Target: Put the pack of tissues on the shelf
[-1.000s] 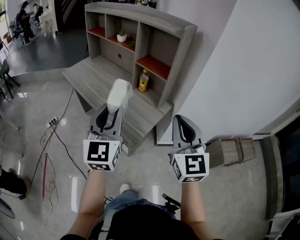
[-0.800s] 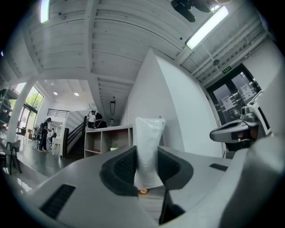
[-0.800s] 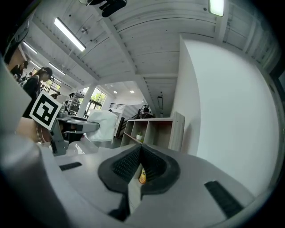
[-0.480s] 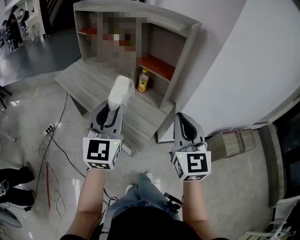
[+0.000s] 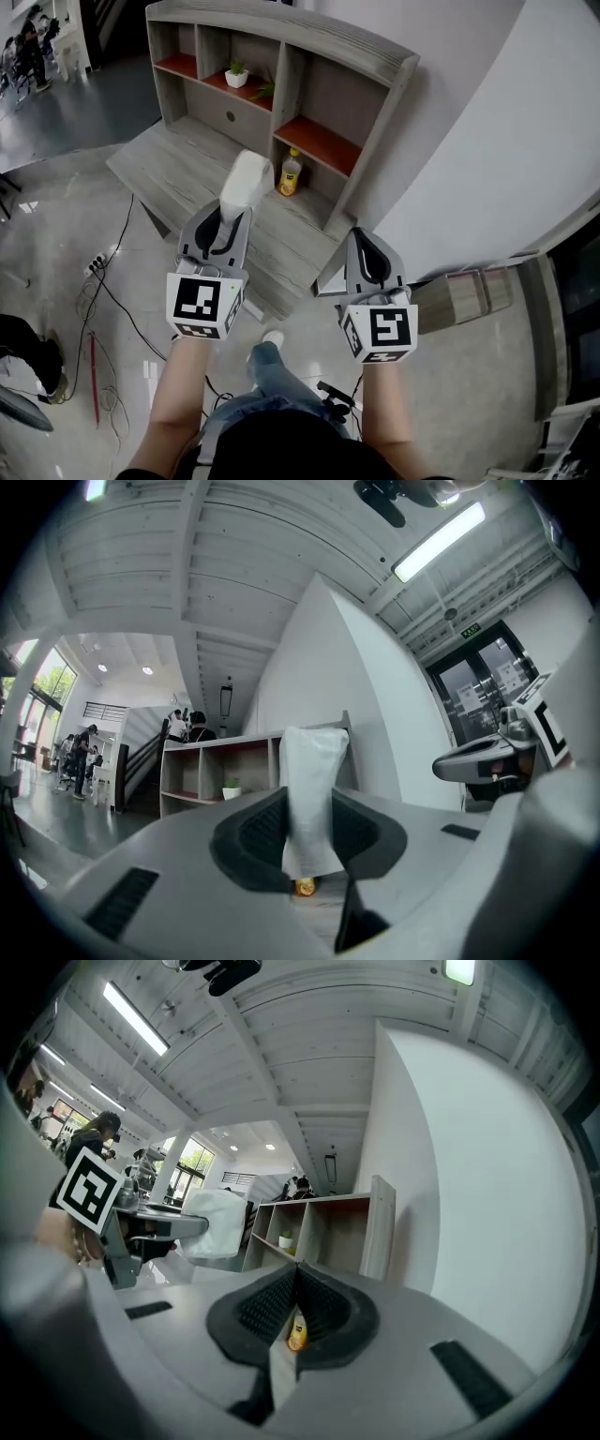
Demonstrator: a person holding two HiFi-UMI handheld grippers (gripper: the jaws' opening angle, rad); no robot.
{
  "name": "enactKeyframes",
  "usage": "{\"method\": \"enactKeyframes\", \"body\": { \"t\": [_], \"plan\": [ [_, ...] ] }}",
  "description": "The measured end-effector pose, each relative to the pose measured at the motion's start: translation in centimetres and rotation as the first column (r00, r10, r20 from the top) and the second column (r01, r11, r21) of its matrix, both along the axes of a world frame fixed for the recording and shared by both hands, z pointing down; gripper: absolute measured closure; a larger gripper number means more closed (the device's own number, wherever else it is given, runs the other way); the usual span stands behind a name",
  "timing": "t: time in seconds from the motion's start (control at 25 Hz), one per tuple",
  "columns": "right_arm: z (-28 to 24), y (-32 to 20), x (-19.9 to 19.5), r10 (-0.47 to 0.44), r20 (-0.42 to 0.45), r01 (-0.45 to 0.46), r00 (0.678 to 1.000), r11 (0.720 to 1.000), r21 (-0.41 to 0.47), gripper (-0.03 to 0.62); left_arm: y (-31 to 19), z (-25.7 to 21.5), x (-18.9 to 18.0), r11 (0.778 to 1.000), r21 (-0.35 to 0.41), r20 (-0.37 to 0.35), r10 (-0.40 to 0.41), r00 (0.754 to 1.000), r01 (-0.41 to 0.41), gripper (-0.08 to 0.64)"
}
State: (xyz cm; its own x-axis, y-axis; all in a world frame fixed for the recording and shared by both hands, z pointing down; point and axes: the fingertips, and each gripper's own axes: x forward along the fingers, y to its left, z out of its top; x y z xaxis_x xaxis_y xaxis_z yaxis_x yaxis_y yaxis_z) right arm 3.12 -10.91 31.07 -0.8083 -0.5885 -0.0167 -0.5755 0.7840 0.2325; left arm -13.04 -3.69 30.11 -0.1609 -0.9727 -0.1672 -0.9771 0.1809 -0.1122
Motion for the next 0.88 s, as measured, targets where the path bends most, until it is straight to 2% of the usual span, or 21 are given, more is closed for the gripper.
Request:
{"method": "enactKeyframes", "body": {
  "t": [0.32, 0.88],
  "plan": [
    [0.8, -6.2, -3.9, 0.047, 0.022, -0.046, 0.999, 0.998, -0.030, 0.575, -6.9, 0.3, -4.0, 0.998, -0.027, 0.012, 0.049, 0.999, -0.049, 0.459],
    [1.0, -17.3, -7.4, 0.153, 0.052, -0.150, 0.987, 0.986, -0.067, 0.575, -18.7, 0.2, -7.9, 0.987, -0.030, 0.028, 0.157, 0.987, -0.156, 0.459]
  ]
}}
